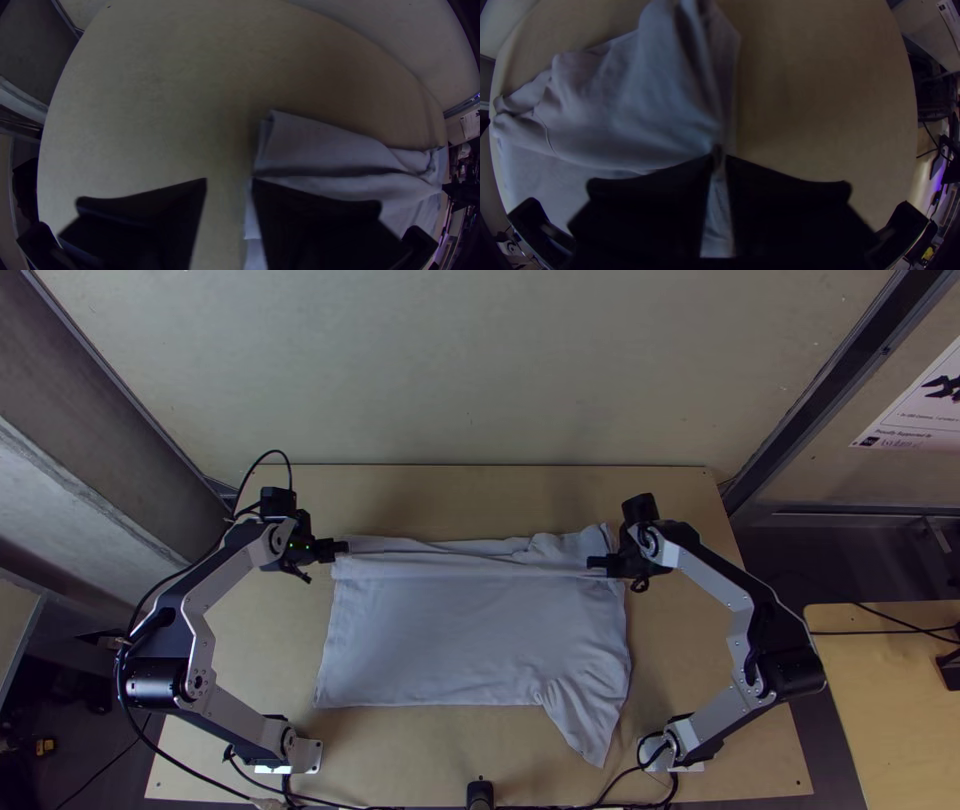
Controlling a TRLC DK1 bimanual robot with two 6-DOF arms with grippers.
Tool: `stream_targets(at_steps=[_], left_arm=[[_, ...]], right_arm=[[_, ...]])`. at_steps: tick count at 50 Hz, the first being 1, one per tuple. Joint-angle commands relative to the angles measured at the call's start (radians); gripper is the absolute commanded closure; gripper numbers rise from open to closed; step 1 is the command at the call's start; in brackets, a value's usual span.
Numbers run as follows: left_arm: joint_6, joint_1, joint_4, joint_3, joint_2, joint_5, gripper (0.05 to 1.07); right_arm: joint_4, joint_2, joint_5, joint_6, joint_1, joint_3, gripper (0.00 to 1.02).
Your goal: Fold the t-shirt
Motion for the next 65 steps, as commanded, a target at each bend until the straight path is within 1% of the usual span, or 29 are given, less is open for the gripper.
stream_targets(at_steps=[1,2,3,5,8,14,17,22,28,31,35,37,43,46,49,51,53,55,57,62,65], left_arm=[[0.013,0.008,0.003,0.001,-0.042,-0.005,0.10],[0.013,0.011,0.003,0.006,-0.045,-0.005,0.10],[0.013,0.012,0.002,0.011,-0.051,-0.005,0.10],[0.015,0.018,-0.005,0.020,-0.065,-0.005,0.10],[0.030,0.029,-0.011,0.026,-0.091,-0.001,0.10],[0.076,0.034,-0.061,0.040,-0.157,0.001,0.10],[0.095,0.034,-0.081,0.038,-0.194,0.001,0.10],[0.141,0.034,-0.130,0.035,-0.247,0.011,0.10],[0.184,0.032,-0.213,0.037,-0.287,0.013,0.10],[0.201,0.031,-0.258,0.038,-0.304,0.013,0.10],[0.213,0.031,-0.301,0.031,-0.330,0.013,0.10],[0.227,0.029,-0.331,0.029,-0.346,0.013,0.10],[0.259,0.017,-0.434,0.001,-0.418,0.013,0.10],[0.271,0.012,-0.502,-0.016,-0.447,0.011,0.10],[0.317,0.008,-0.580,-0.037,-0.468,0.011,0.10],[0.343,0.006,-0.606,-0.068,-0.487,0.011,0.10],[0.343,0.000,-0.652,-0.104,-0.505,0.011,0.10],[0.348,-0.015,-0.701,-0.132,-0.517,0.010,0.10],[0.365,-0.032,-0.733,-0.163,-0.525,0.007,0.10],[0.369,-0.063,-0.750,-0.246,-0.548,0.001,0.10],[0.371,-0.104,-0.764,-0.290,-0.569,-0.001,0.10]], right_arm=[[-0.034,-0.020,0.024,0.035,-0.036,-0.007,0.15],[-0.047,-0.020,0.024,0.035,-0.042,0.001,0.10],[-0.059,-0.020,0.024,0.035,-0.049,0.009,0.09],[-0.110,-0.019,0.022,0.037,-0.056,0.029,0.08],[-0.180,-0.039,0.024,0.038,-0.062,0.059,0.08],[-0.183,-0.161,0.025,0.037,-0.062,0.045,0.08],[-0.197,-0.221,0.025,0.053,-0.064,0.048,0.05],[-0.239,-0.309,0.024,0.075,-0.066,0.068,0.05],[-0.343,-0.376,0.024,0.081,-0.055,0.114,0.05],[-0.406,-0.396,0.024,0.106,-0.039,0.133,0.05],[-0.469,-0.425,0.022,0.110,-0.033,0.147,0.04],[-0.512,-0.442,0.022,0.126,-0.019,0.147,0.05],[-0.605,-0.477,0.024,0.127,0.034,0.144,0.05],[-0.627,-0.499,0.024,0.126,0.069,0.131,0.04],[-0.654,-0.528,0.024,0.127,0.108,0.124,0.04],[-0.656,-0.543,0.024,0.132,0.132,0.110,0.04],[-0.657,-0.562,0.022,0.158,0.154,0.090,0.04],[-0.662,-0.574,0.022,0.167,0.174,0.076,0.04],[-0.665,-0.582,0.022,0.172,0.178,0.062,0.04],[-0.668,-0.591,0.004,0.172,0.181,0.029,0.04],[-0.673,-0.595,-0.016,0.170,0.177,0.002,0.04]])
